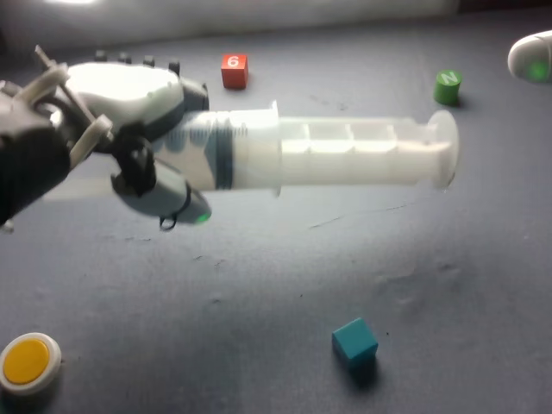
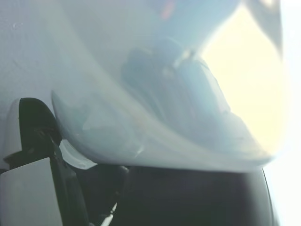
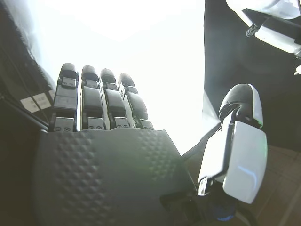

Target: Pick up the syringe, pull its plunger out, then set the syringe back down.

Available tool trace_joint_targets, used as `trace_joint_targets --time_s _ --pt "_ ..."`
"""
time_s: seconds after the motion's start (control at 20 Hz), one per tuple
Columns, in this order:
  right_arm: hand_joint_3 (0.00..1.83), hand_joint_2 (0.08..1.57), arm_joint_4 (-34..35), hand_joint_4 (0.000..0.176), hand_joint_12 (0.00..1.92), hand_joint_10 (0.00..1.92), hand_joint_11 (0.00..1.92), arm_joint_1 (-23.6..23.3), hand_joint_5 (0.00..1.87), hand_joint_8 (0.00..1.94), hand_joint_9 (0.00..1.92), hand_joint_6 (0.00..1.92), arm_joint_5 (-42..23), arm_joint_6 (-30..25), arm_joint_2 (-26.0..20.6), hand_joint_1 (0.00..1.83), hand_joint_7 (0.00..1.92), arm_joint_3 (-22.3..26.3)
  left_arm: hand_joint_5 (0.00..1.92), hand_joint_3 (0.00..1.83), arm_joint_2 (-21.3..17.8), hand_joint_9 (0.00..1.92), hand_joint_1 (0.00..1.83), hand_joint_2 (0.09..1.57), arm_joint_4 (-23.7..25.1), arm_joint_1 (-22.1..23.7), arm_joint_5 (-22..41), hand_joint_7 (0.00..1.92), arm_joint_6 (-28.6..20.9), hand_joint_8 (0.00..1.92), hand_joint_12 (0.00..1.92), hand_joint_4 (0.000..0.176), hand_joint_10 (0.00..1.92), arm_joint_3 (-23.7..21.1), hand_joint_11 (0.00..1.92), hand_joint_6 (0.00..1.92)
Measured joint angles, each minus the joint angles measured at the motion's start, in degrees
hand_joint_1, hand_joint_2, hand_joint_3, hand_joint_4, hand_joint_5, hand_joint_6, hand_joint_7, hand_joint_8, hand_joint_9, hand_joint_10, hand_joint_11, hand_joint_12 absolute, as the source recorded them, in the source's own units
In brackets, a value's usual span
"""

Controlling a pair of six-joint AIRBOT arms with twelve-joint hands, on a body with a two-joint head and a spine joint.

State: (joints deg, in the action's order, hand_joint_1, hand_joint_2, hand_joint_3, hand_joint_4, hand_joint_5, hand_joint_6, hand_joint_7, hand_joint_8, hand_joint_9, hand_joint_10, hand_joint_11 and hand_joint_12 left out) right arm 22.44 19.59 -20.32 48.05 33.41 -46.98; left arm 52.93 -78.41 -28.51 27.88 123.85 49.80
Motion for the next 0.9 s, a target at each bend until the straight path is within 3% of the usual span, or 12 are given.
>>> trace_joint_targets --time_s 0.15,0.45,0.6,0.9 --pt "0.00 0.86 -0.35 0.000 0.00 0.00 0.00 0.00 0.00 0.00 0.00 0.00 -0.02 0.00 0.00 0.20 0.00 0.02 0.76 0.00 -0.24 0.53 1.15 1.28 7.43 -3.91 0.04 0.62 -8.44 1.68 1.76 0.000 1.55 0.00 0.37 1.26" --pt "0.00 0.86 -0.90 0.000 0.00 0.00 0.00 0.61 0.00 0.00 0.00 0.00 -0.35 0.00 0.07 0.19 0.00 0.20 0.76 0.00 -0.17 0.54 1.15 1.28 13.09 -10.54 2.38 0.62 -17.16 1.64 1.73 0.000 1.50 0.00 0.37 1.28" --pt "0.00 0.86 -1.16 0.000 0.00 0.00 0.00 0.61 0.00 0.00 0.00 0.00 -0.44 0.00 0.28 0.22 0.00 0.24 0.78 0.00 1.20 0.53 1.16 1.28 15.76 -13.94 4.22 0.60 -21.62 1.70 1.78 0.000 1.59 0.17 0.36 1.24" --pt "0.01 0.88 -1.70 0.000 0.00 0.00 0.00 0.63 0.00 0.00 0.00 0.00 -0.46 0.00 0.28 0.20 0.00 0.48 0.80 0.00 4.28 0.52 1.17 1.27 17.42 -16.09 7.30 0.61 -24.57 1.69 1.73 0.000 1.54 0.66 0.35 1.21"
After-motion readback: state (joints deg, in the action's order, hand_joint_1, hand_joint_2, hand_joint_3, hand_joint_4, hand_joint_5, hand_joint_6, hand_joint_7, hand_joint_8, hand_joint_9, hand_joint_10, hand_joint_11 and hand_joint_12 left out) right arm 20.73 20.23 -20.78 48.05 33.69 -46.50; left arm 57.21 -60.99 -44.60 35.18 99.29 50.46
